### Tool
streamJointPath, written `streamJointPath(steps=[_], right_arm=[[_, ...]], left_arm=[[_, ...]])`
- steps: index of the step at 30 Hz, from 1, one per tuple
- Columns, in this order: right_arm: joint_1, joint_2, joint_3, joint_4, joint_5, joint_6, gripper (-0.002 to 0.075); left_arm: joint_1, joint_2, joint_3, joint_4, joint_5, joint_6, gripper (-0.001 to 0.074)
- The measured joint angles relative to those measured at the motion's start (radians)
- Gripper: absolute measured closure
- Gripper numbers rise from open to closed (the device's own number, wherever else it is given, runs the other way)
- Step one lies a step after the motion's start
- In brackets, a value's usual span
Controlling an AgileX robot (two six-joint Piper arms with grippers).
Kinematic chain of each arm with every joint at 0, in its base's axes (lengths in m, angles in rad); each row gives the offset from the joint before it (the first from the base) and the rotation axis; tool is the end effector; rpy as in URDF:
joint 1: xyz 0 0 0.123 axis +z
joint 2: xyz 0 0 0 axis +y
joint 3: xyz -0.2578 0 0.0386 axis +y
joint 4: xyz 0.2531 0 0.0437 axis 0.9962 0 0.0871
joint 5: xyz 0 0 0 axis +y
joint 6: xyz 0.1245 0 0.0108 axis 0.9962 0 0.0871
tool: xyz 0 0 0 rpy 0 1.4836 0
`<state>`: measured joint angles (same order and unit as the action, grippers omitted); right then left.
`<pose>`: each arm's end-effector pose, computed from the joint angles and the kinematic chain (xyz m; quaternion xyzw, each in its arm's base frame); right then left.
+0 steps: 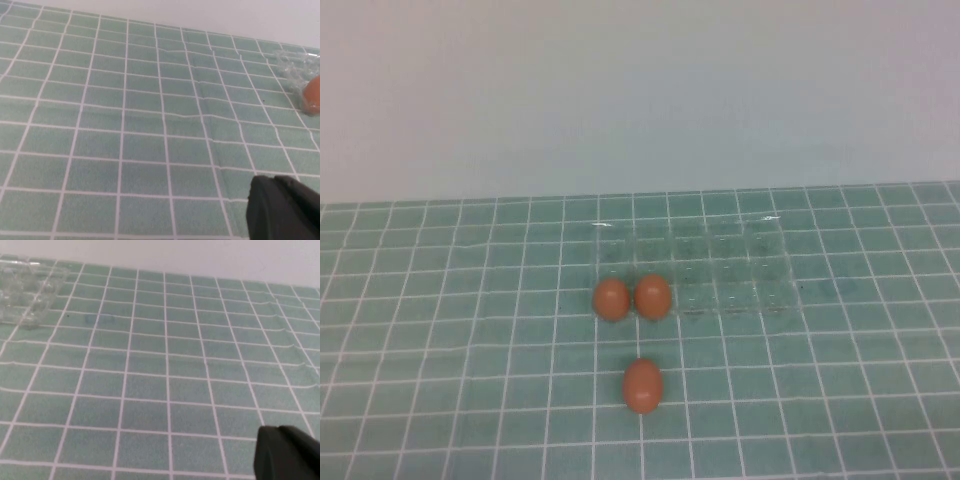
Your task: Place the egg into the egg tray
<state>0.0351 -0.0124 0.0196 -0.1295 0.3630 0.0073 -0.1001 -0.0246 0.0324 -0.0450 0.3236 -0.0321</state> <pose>0.1152 -0.0017 0.1657 -0.0457 0.7975 -0.0420 0.6001 0.1152 -0.0134 0.1667 0.0144 0.7877 -0.0594 0.6130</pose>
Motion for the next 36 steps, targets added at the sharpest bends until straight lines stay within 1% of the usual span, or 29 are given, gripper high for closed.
streamJointPath(steps=[5, 8, 13, 18, 21, 26, 30, 33, 36], right_arm=[[0.000, 0.000, 0.000, 0.010, -0.001, 0.000, 0.0727], [0.000, 0.000, 0.005, 0.035, -0.036, 0.000, 0.0727], [0.000, 0.000, 0.011, 0.158, -0.211, 0.020, 0.0727], [0.000, 0.000, 0.011, 0.276, -0.332, 0.026, 0.0727], [0.000, 0.000, 0.011, 0.295, -0.403, 0.027, 0.0727], [0.000, 0.000, 0.011, 0.316, -0.599, 0.033, 0.0727], [0.000, 0.000, 0.011, 0.362, -0.741, 0.115, 0.0727], [0.000, 0.000, 0.011, 0.374, -0.787, 0.147, 0.0727], [0.000, 0.000, 0.011, 0.374, -0.776, 0.156, 0.0727]], left_arm=[[0.000, 0.000, 0.000, 0.000, 0.000, 0.000, 0.0736], [0.000, 0.000, 0.000, 0.000, 0.000, 0.000, 0.0736], [0.000, 0.000, 0.000, 0.000, 0.000, 0.000, 0.0736], [0.000, 0.000, 0.000, 0.000, 0.000, 0.000, 0.0736], [0.000, 0.000, 0.000, 0.000, 0.000, 0.000, 0.0736], [0.000, 0.000, 0.000, 0.000, 0.000, 0.000, 0.0736], [0.000, 0.000, 0.000, 0.000, 0.000, 0.000, 0.0736], [0.000, 0.000, 0.000, 0.000, 0.000, 0.000, 0.0736], [0.000, 0.000, 0.000, 0.000, 0.000, 0.000, 0.0735]])
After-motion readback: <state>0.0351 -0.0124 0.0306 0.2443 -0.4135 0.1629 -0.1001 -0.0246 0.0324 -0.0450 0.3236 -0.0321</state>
